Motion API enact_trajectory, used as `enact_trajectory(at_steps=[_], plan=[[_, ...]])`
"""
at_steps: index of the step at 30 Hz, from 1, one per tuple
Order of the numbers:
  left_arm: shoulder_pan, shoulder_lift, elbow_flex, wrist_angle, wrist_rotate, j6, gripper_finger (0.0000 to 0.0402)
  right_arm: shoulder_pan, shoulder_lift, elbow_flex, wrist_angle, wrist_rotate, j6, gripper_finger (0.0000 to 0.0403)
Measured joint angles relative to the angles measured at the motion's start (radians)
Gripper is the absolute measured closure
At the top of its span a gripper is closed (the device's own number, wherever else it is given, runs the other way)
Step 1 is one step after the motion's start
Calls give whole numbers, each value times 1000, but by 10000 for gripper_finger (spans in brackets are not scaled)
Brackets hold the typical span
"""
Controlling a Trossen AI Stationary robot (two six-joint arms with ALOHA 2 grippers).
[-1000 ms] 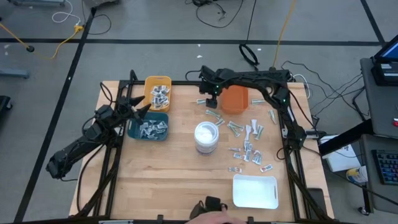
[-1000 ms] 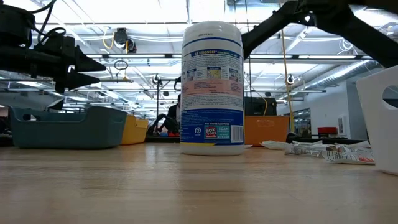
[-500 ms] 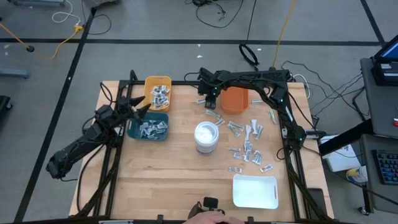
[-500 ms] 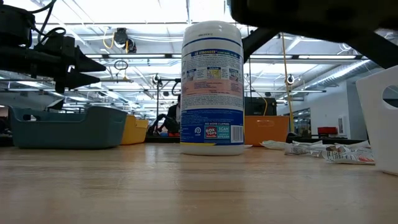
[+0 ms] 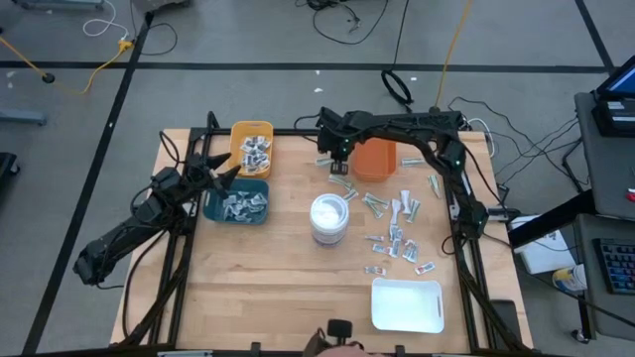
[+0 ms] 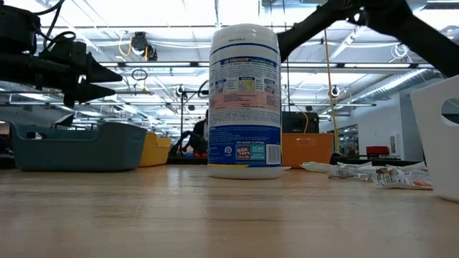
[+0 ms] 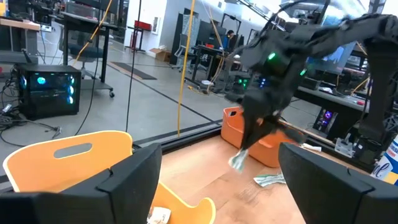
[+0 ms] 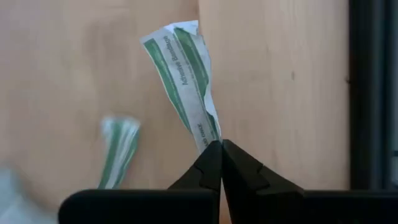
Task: Pick & Place First Aid Supplies
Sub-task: Put the green bandage into the white bin
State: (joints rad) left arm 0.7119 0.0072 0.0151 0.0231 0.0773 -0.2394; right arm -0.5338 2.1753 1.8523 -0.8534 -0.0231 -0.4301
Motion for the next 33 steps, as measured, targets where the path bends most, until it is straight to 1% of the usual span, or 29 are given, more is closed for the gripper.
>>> enact_trajectory(at_steps=[5, 11, 14, 16, 23, 27, 30, 33], plan=[[0, 0, 0, 1, 0, 0, 76, 9, -102, 0, -61, 5, 7, 402], [0, 0, 0, 2, 0, 0, 89, 36, -203, 1, -162, 79, 145, 402], [0, 0, 0, 2, 0, 0, 94, 39, -239, 1, -238, 106, 270, 402], [0, 0, 0, 2, 1, 0, 96, 42, -248, 1, -288, 129, 382, 402], [0, 0, 0, 2, 0, 0, 83, 52, -287, -13, -443, 132, 759, 403], [0, 0, 0, 3, 0, 0, 75, 72, -372, -115, -436, 132, 978, 403], [0, 0, 0, 3, 0, 0, 71, 117, -471, -252, -398, 132, 1112, 403], [0, 0, 0, 3, 0, 0, 74, 192, -578, -398, -355, 132, 1252, 403]])
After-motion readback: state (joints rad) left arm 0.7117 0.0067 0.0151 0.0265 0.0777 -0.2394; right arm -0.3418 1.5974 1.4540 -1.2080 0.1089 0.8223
